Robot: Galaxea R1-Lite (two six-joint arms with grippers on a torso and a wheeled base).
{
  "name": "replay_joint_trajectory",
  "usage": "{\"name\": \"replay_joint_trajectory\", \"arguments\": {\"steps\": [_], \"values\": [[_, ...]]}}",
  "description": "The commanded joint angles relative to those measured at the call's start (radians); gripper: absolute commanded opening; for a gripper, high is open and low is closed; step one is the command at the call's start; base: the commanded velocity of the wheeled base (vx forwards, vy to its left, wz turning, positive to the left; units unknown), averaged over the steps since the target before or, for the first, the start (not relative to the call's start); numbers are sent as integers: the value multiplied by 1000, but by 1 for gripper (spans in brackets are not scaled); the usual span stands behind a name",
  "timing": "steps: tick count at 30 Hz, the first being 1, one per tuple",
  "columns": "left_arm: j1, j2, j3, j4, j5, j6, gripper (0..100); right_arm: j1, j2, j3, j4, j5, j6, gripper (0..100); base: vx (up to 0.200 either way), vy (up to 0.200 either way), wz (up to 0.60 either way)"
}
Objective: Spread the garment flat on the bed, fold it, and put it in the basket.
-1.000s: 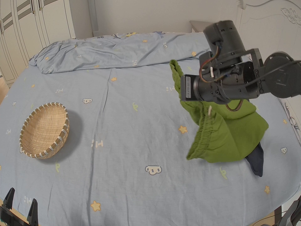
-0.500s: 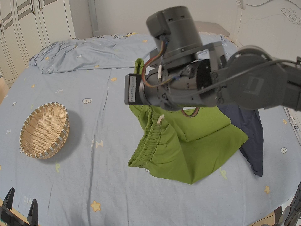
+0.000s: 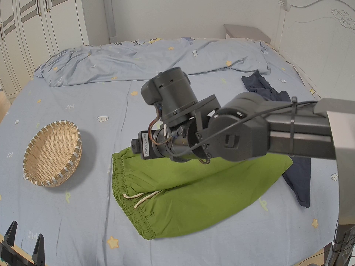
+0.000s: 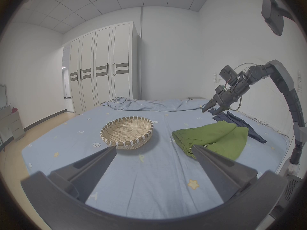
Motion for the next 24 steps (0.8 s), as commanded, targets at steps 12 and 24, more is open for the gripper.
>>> {"name": "replay_joint_trajectory", "arguments": {"steps": [12, 24], "values": [[0, -16, 16, 0, 0, 0, 100, -399, -421, 299, -6, 174, 10, 100, 0, 0, 0], [0, -16, 15, 2, -4, 4, 100, -552, -753, 834, -228, 283, 6, 100, 0, 0, 0]]}}
